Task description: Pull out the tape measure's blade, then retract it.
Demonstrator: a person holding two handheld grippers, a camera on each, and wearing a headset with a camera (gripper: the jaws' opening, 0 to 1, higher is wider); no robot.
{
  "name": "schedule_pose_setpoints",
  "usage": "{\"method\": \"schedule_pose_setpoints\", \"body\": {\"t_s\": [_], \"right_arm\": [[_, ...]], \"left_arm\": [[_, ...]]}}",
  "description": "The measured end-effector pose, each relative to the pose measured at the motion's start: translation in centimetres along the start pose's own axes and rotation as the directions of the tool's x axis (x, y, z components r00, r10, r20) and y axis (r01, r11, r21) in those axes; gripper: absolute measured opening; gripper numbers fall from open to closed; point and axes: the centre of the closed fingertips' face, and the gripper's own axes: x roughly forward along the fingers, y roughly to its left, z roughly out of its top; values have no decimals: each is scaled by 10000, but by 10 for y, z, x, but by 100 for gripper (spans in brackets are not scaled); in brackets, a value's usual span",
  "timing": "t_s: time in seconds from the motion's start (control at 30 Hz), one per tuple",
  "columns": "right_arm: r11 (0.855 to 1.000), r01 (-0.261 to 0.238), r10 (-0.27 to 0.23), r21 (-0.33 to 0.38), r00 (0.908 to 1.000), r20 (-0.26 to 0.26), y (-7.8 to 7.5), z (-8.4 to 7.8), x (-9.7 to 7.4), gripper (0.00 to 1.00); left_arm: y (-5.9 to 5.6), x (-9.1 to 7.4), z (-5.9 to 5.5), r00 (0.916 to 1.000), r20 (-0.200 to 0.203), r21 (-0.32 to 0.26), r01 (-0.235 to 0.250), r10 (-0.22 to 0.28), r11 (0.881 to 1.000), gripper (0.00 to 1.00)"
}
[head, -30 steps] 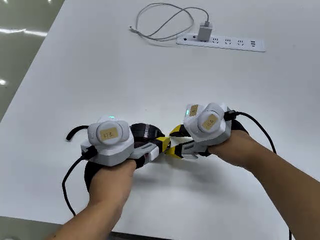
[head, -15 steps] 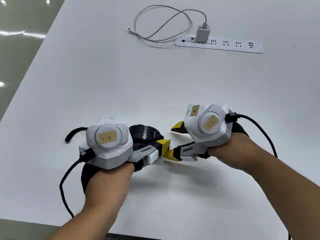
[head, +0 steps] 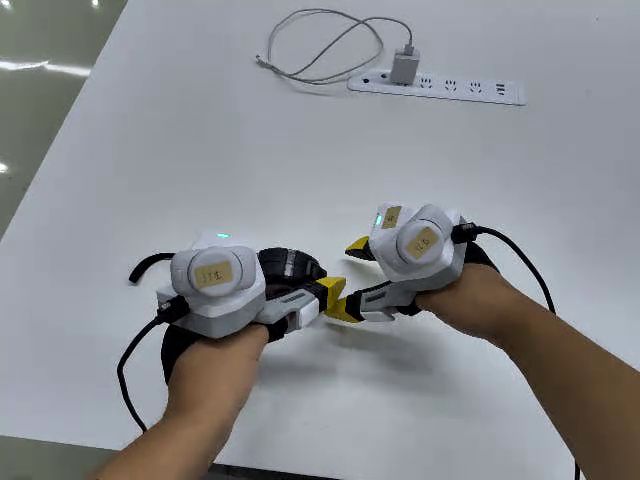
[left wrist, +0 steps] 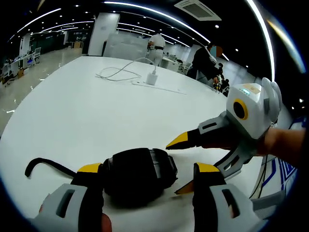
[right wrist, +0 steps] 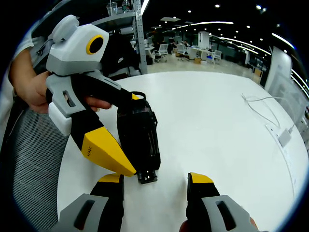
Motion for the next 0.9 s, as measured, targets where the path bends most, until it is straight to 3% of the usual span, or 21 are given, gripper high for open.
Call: {"method": "schedule_pose_setpoints", "body": {"t_s": [0.53,0.67,0.9], "right_arm": [[9979,416,-434,494,9984,359,0,-5,-29,56],[9951,464,-531,874,9957,763,1,-3,-36,59],[9899,813,-918,1165,9919,877,0,-6,-53,61]], "left_arm": [[-3,-21,6,9967,329,698,724,-748,9949,74],[-4,-27,7,9951,335,801,904,-933,9927,76],[-6,-39,7,9917,216,1195,1231,-1266,9852,78]]}}
